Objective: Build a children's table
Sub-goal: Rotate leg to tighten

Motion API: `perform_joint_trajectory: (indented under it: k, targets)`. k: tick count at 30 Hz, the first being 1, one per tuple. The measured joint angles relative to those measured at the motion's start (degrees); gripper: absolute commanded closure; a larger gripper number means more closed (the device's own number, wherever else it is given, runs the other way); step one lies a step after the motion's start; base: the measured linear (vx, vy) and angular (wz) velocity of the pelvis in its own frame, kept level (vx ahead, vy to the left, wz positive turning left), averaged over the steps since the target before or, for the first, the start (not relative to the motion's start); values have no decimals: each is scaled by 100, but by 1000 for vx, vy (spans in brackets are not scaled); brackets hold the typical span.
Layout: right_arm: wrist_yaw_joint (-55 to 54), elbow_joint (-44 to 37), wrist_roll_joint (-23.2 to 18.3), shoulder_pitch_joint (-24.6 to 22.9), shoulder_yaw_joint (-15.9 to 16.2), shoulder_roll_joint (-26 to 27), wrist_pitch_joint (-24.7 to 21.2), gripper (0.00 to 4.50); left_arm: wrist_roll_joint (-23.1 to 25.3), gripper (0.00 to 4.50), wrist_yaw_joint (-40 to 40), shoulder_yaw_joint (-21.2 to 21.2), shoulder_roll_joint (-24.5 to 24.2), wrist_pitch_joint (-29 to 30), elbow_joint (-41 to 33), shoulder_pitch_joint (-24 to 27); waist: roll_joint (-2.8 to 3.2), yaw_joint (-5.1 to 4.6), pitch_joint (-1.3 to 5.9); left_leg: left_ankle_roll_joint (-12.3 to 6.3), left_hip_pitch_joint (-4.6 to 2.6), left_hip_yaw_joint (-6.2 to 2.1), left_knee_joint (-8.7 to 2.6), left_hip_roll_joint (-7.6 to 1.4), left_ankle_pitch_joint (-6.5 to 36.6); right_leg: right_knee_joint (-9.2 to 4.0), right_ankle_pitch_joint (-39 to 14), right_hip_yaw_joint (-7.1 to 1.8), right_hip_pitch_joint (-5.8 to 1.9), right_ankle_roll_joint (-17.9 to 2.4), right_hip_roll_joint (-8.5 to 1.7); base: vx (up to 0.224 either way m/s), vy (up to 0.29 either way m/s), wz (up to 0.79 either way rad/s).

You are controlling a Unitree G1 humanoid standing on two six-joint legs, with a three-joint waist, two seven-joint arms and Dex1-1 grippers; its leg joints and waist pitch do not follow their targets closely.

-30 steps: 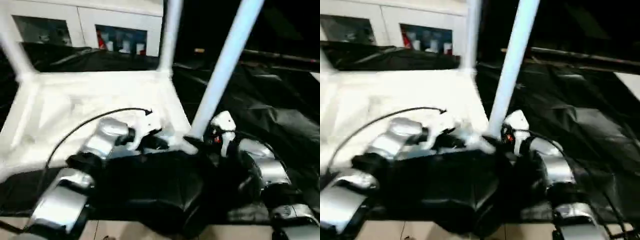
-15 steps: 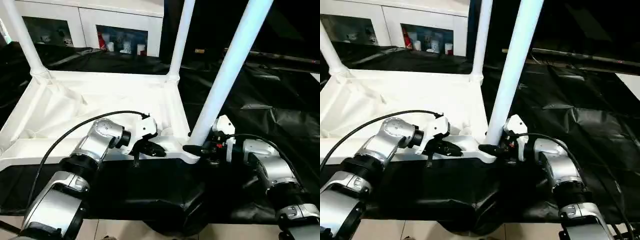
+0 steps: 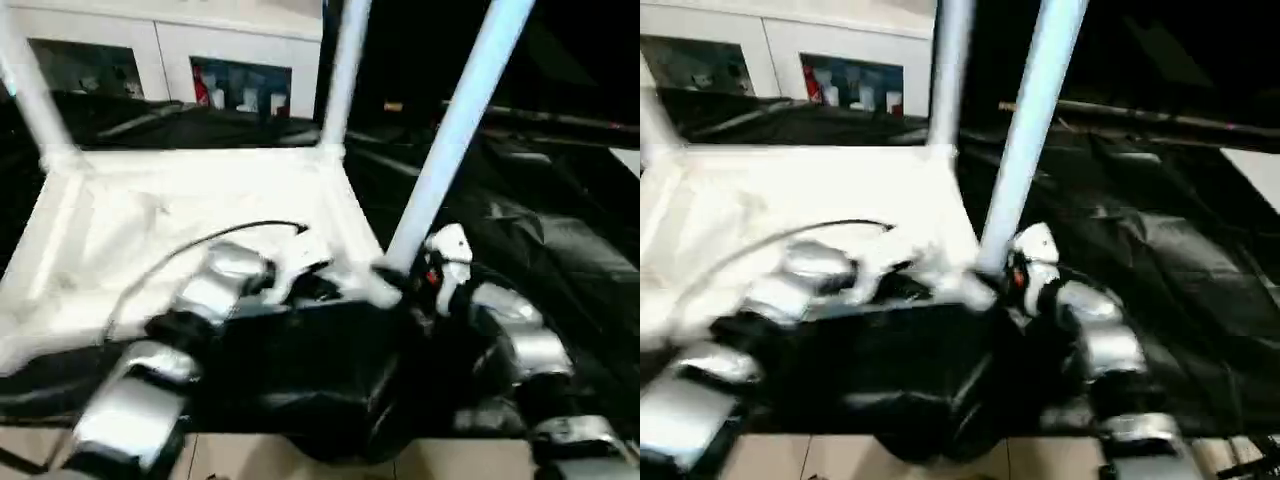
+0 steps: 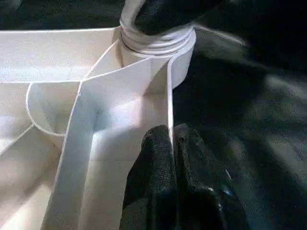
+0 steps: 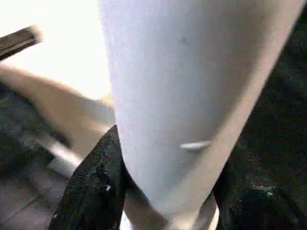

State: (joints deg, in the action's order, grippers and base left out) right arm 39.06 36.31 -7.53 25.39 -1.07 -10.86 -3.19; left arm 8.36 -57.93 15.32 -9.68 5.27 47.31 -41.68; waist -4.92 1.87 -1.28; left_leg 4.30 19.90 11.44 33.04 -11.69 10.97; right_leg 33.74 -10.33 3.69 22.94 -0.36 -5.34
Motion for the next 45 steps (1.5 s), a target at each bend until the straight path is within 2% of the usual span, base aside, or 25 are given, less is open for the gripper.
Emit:
perform_joint_trajectory:
  k: [4, 9, 10, 12, 14, 16, 19, 23, 27, 33, 40, 42, 45]
  targets:
    - [-914, -63, 92, -46, -186, 443, 10, 250, 32, 450, 342, -73, 115, 204, -106, 70, 44, -13, 15, -1, 6, -12, -16, 0, 0, -46, -1, 14, -1, 2, 3, 0, 0, 0]
    - [-1532, -245, 257, -281, -209, 742, 250, 250, 71, 450, 517, -77, 175, 225, -316, 276, 117, -25, 58, -2, 2, -13, -22, 12, 0, -73, -1, 3, -9, 2, 2, 0, 0, 0]
    - [-1545, -247, 267, -292, -209, 751, 269, 216, 79, 450, 523, -77, 177, 224, -334, 291, 122, -25, 63, -2, 0, -13, -22, 13, 1, -73, -1, 2, -11, 3, 2, 0, 0, 0]
    - [-1557, -269, 288, -312, -209, 759, 288, 181, 97, 450, 551, -74, 193, 225, -387, 330, 136, -23, 69, -2, 2, -14, -22, 13, 1, -75, -1, 2, -11, 3, 2, 0, 0, 0]
    - [-1574, -393, 273, -418, -213, 793, 304, 175, 130, 450, 594, -57, 234, 221, -487, 416, 171, -20, 85, -3, 1, -13, -22, 16, 1, -76, -1, -2, -13, 3, 2, 0, 0, 0]
    - [-1574, -465, 284, -498, -211, 795, 360, 144, 149, 450, 630, -30, 264, 211, -573, 492, 195, -16, 100, -3, 3, -13, -24, 19, 1, -76, -2, -5, -14, 4, 2, 0, 0, 0]
    - [-1558, -607, 318, -631, -190, 791, 407, 144, 158, 450, 705, 19, 302, 206, -749, 630, 206, -9, 112, -5, 3, -13, -33, 22, 3, -75, -1, -7, -16, 4, 1, 0, 0, 0]
    - [-1329, -840, 307, -802, -173, 674, 470, 144, 172, 450, 708, 30, 300, 231, -1019, 795, 225, 17, 124, -5, 1, -12, -74, 25, 3, -72, -5, -6, -11, 24, 1, 0, 0, 0]
    - [-765, -1068, 225, -974, -74, 305, 485, 144, 206, 450, 681, 99, 262, 219, -1350, 1002, 250, 56, 134, -1, 4, -10, -99, 26, 11, -72, -21, -5, -7, 53, 1, 0, 0, 0]
    - [104, -1311, 90, -1024, 78, -200, 390, 144, 63, 450, 277, 128, 76, 193, -1742, 1249, 332, 51, 122, -18, 8, -9, -119, 17, 31, -61, -40, 4, 7, 50, 8, 0, 0, 0]
    - [761, -1303, -39, -960, 184, -502, 364, 144, -77, 450, -190, 163, -243, 87, -1956, 1339, 286, 34, 96, -34, 8, -6, -111, 5, 24, -50, -51, 9, 10, 40, 15, 0, 0, 0]
    - [1073, -1238, -196, -824, 190, -634, 238, 107, -86, 450, -323, 196, -354, -6, -1942, 1309, 256, 34, 77, -29, 8, -5, -99, 4, 26, -44, -49, 8, 8, 38, 13, 0, 0, 0]
    - [1427, -1217, -289, -681, 220, -776, 130, 103, -90, 450, -436, 233, -453, -65, -1952, 1267, 202, 35, 50, -12, 6, -5, -84, 2, 36, -26, -48, 7, 8, 37, 12, 0, 0, 0]
